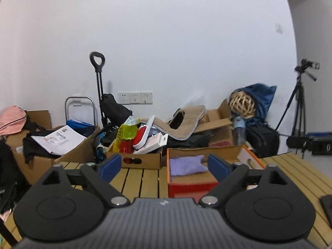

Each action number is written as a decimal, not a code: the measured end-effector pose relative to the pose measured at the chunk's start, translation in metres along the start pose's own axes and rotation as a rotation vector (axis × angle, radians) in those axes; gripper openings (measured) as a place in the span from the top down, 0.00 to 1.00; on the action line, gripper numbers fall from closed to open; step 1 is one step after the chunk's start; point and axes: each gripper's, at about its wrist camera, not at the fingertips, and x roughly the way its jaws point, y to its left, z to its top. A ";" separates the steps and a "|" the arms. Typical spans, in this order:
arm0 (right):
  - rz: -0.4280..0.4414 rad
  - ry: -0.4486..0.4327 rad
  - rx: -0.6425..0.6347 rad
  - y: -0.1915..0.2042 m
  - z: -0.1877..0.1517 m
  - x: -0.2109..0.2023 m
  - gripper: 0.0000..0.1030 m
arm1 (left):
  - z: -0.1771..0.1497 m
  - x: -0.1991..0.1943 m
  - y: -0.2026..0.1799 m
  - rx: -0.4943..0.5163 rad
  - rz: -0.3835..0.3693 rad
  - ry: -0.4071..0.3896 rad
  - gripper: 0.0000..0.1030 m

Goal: Organize soft objects
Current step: 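Withdraw the right tool from the box back over the table, then grasp the clear iridescent bag with the right tool, then lower the iridescent bag into the red box and open the right tool, then pull the right tool back and reach toward the white-and-yellow plush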

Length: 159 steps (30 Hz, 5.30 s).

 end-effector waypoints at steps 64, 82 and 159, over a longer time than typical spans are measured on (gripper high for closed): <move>-0.109 0.298 0.060 0.022 -0.157 0.120 0.73 | -0.153 0.154 -0.051 -0.122 0.089 0.425 0.72; -0.081 0.004 -0.004 0.056 -0.122 0.028 0.74 | -0.108 0.048 -0.061 -0.148 -0.011 0.080 0.76; 0.000 -0.062 0.015 0.065 -0.148 -0.206 0.14 | -0.116 -0.183 -0.034 -0.018 -0.026 0.003 0.13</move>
